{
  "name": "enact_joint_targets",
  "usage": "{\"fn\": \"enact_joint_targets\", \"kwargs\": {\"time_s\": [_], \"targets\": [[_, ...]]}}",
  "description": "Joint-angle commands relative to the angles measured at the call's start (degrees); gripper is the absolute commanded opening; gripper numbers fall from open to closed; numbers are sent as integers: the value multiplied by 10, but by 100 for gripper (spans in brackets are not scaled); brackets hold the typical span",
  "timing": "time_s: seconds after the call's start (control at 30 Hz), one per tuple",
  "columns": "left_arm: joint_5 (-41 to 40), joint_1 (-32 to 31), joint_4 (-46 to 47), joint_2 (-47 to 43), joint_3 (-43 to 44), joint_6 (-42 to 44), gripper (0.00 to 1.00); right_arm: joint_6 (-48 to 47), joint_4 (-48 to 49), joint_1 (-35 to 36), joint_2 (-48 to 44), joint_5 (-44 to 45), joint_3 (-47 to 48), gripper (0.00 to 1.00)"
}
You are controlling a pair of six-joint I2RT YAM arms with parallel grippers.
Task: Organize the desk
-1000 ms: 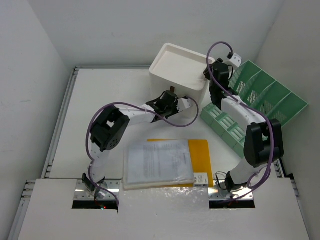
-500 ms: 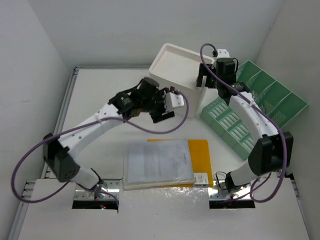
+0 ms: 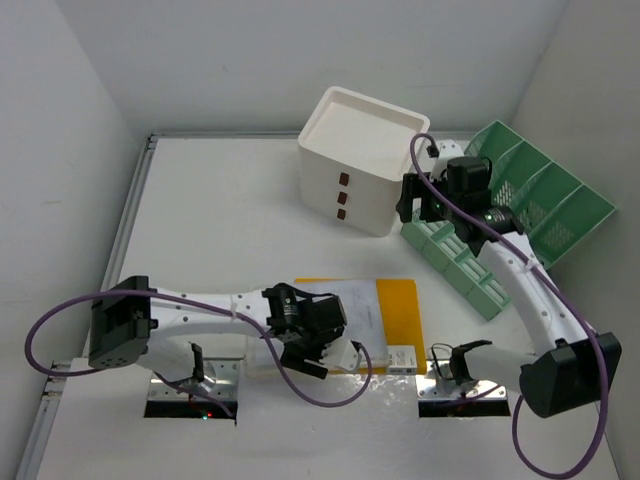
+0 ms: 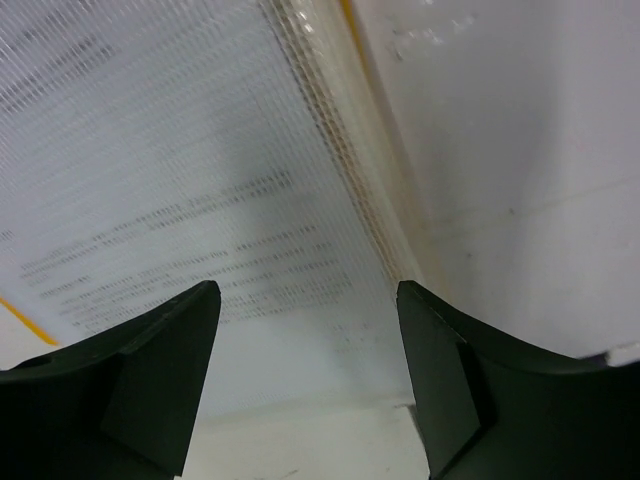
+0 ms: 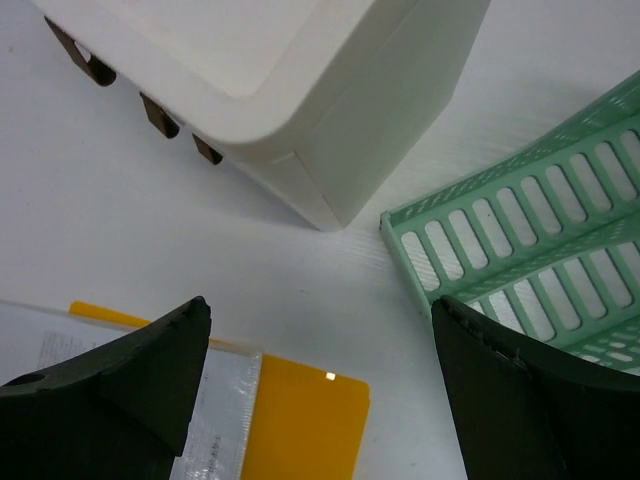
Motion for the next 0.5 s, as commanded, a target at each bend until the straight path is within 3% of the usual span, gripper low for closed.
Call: {"fn": "enact_joint_targets", "kwargs": {"time_s": [0.0, 0.13, 0.47], "targets": [[-14, -3, 83, 19, -3, -18, 70, 10, 26, 4, -37, -12, -24, 87], [77, -3, 93, 49, -7, 8, 70, 5, 25, 4, -52, 7, -45, 87], [96, -3, 131, 76, -4, -7, 70, 0, 33, 4, -36, -6, -72, 87]]}}
